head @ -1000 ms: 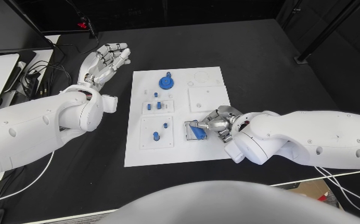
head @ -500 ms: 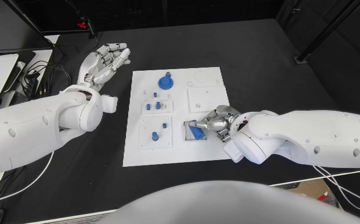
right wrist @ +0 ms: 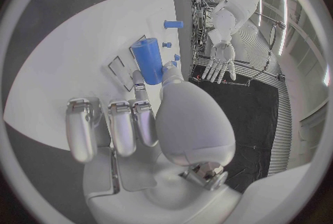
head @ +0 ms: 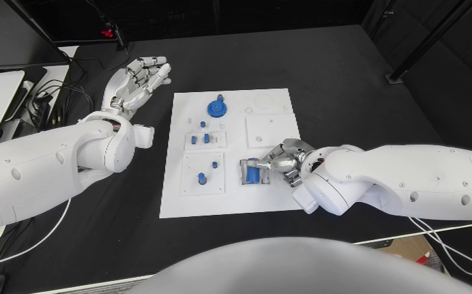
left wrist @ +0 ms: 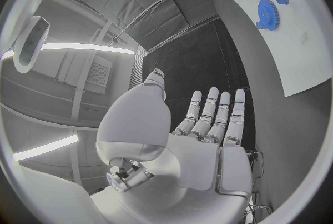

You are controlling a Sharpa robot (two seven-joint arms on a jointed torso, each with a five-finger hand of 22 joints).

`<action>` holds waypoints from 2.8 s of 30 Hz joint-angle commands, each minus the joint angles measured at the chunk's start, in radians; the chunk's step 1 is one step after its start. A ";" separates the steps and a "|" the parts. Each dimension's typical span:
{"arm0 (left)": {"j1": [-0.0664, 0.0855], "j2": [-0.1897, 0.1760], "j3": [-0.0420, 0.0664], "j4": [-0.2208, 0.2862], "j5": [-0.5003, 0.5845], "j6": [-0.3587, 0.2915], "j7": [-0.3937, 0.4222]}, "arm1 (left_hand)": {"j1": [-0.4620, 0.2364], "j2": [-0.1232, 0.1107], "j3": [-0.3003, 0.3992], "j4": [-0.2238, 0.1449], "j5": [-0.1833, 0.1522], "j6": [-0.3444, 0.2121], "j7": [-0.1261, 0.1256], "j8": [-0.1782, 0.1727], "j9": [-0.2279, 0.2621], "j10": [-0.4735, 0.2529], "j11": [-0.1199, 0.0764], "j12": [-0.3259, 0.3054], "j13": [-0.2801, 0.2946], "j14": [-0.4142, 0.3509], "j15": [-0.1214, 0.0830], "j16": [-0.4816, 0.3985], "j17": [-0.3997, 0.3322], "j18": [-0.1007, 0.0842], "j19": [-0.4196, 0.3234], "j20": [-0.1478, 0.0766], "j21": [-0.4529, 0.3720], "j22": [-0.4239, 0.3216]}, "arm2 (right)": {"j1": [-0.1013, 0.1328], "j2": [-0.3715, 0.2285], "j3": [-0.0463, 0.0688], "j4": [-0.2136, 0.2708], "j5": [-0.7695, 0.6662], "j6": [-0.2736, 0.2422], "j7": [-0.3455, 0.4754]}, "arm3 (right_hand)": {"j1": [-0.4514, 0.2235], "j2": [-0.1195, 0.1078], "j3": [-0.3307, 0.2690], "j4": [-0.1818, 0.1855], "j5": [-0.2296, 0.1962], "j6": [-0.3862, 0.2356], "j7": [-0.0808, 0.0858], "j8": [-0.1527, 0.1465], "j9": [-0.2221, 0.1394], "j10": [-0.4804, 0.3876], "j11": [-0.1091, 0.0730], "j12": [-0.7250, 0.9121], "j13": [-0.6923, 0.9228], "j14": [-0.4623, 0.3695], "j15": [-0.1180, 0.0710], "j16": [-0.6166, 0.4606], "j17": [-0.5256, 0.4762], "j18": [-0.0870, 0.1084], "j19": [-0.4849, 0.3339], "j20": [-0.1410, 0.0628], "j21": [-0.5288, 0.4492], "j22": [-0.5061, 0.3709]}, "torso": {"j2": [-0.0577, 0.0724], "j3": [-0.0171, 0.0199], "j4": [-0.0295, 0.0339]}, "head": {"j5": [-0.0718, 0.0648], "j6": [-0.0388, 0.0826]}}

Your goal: Assemble the parts on the task board

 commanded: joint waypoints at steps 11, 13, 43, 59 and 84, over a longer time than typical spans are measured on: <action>0.002 0.002 0.001 -0.001 0.001 0.008 0.077 | 0.000 0.010 0.001 -0.002 0.003 -0.006 0.154 0.007 -0.002 -0.006 -0.001 0.008 -0.002 -0.005 -0.003 0.010 -0.004 0.002 0.003 -0.001 0.005 -0.002 | 0.000 0.002 -0.001 -0.001 -0.003 0.016 -0.002 | -0.038 -0.032 -0.036 0.006 -0.051 -0.013 0.010 -0.016 0.007 0.106 0.005 0.003 0.263 0.106 0.004 0.002 0.263 -0.007 0.104 -0.001 0.003 0.263 | 0.000 0.0002 0.0003 | -0.001 0.000; 0.002 0.002 0.001 -0.001 0.001 0.008 0.077 | 0.000 0.010 0.001 -0.002 0.003 -0.006 0.154 0.007 -0.002 -0.006 -0.001 0.008 -0.002 -0.005 -0.003 0.010 -0.004 0.002 0.003 -0.001 0.005 -0.002 | 0.000 0.002 -0.001 -0.002 -0.003 0.015 0.000 | -0.047 -0.044 -0.037 0.007 -0.057 -0.016 0.011 -0.017 0.008 0.106 0.006 0.003 0.263 0.106 0.005 0.002 0.263 -0.007 0.104 -0.001 0.003 0.263 | 0.000 0.0003 0.0003 | -0.001 0.000; -0.004 0.000 0.001 -0.004 0.001 0.013 0.077 | 0.002 0.015 0.000 -0.002 0.010 -0.007 0.154 0.009 -0.002 -0.007 -0.001 0.013 -0.004 -0.004 -0.003 0.014 -0.009 0.002 0.002 -0.001 0.006 -0.003 | -0.001 -0.116 -0.001 0.066 -0.241 -0.079 0.229 | -0.008 -0.037 0.003 0.002 -0.014 -0.195 -0.032 0.467 0.304 0.106 -0.033 0.003 0.263 0.106 -0.041 0.002 0.263 -0.007 0.104 -0.044 0.003 0.263 | -0.001 0.0000 -0.0010 | -0.001 0.000; -0.010 0.003 0.001 -0.006 0.001 0.012 0.078 | 0.003 0.016 -0.001 -0.002 0.013 -0.008 0.154 0.010 -0.003 -0.007 -0.001 0.015 -0.005 -0.004 -0.003 0.015 -0.010 0.002 0.003 -0.001 0.006 -0.002 | -0.010 -0.320 -0.015 0.100 -0.590 0.097 0.061 | -0.016 -0.033 -0.011 0.006 0.032 -0.256 -0.020 0.474 0.309 0.106 -0.024 0.003 0.263 0.106 -0.033 0.002 0.263 -0.007 0.104 -0.039 0.003 0.263 | -0.001 -0.0017 -0.0041 | -0.051 0.000; -0.012 -0.003 0.001 -0.002 0.001 0.014 0.078 | 0.004 0.016 -0.001 -0.002 0.014 -0.008 0.154 0.010 -0.003 -0.008 -0.001 0.016 -0.005 -0.004 -0.003 0.016 -0.012 0.002 0.003 -0.001 0.006 -0.002 | -0.014 -0.283 -0.048 0.080 -0.690 0.233 -0.105 | -0.046 -0.017 -0.017 0.006 0.039 -0.248 -0.020 0.472 0.300 0.106 -0.023 0.003 0.263 0.106 -0.026 0.002 0.263 -0.007 0.104 -0.032 0.003 0.263 | 0.000 -0.0007 -0.0030 | -0.059 0.000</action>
